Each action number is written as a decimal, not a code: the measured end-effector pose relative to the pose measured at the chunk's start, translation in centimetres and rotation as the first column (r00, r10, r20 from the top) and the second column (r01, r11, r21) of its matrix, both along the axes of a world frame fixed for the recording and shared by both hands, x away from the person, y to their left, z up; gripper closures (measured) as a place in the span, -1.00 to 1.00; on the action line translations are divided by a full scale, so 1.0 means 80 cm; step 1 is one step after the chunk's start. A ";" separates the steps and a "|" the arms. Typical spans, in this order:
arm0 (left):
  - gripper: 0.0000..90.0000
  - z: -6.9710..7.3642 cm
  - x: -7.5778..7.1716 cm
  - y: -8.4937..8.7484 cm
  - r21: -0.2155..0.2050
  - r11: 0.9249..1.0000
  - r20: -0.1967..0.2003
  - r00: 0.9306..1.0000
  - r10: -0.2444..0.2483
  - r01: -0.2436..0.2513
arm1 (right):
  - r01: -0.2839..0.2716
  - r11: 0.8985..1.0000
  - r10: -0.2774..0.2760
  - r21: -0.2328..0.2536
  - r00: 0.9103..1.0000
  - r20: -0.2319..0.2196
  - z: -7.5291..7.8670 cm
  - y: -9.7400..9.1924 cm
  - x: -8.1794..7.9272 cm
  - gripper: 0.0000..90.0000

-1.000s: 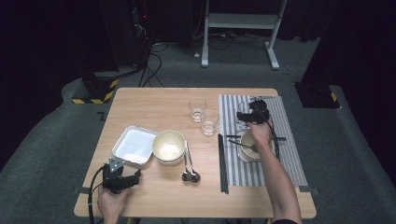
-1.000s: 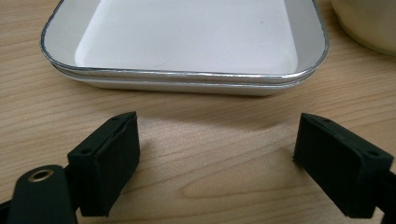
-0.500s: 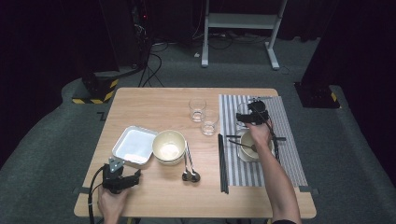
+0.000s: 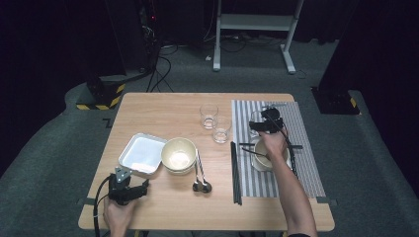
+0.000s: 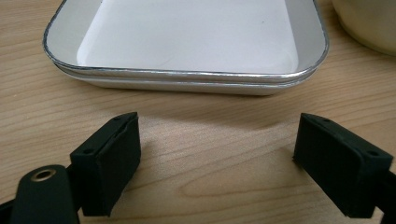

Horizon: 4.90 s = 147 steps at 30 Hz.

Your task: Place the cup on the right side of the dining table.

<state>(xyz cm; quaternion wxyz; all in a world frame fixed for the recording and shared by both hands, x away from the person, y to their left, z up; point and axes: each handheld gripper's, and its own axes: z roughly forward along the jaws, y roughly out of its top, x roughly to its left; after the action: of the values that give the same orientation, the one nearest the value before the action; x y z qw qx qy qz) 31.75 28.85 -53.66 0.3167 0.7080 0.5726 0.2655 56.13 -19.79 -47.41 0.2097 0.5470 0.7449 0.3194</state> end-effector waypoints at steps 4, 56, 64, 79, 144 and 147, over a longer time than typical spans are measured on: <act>-0.67 0.000 0.000 0.000 -0.001 1.000 0.000 1.000 -0.001 0.001 | 0.003 1.000 -0.003 -0.006 1.000 -0.004 0.001 0.000 -0.001 -0.60; -0.67 0.000 0.000 0.000 -0.004 1.000 -0.002 1.000 -0.005 0.004 | -0.029 0.997 0.021 0.076 0.994 0.103 0.032 -0.031 -0.047 -0.54; -0.67 0.000 0.000 0.000 -0.003 1.000 -0.002 1.000 -0.005 0.005 | -0.051 0.994 0.038 0.094 0.990 0.134 0.042 -0.036 -0.061 -0.53; -0.67 0.000 0.000 0.000 -0.005 1.000 -0.002 1.000 -0.005 0.005 | -0.105 0.987 0.082 0.125 0.980 0.180 0.050 -0.033 -0.081 -0.46; -0.66 0.000 0.000 0.000 -0.004 1.000 -0.001 1.000 -0.004 0.004 | -0.241 0.943 0.176 0.229 0.946 0.272 0.042 -0.055 -0.171 -0.25; -0.66 0.000 0.000 0.000 -0.004 1.000 -0.002 1.000 -0.004 0.004 | -0.246 0.942 0.179 0.229 0.944 0.276 0.039 -0.057 -0.176 -0.24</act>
<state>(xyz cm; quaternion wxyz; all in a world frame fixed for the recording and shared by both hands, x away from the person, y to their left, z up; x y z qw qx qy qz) 31.76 28.88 -53.66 0.3183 0.7087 0.5720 0.2632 42.04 -24.32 -44.26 0.1926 0.4406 0.7188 0.5021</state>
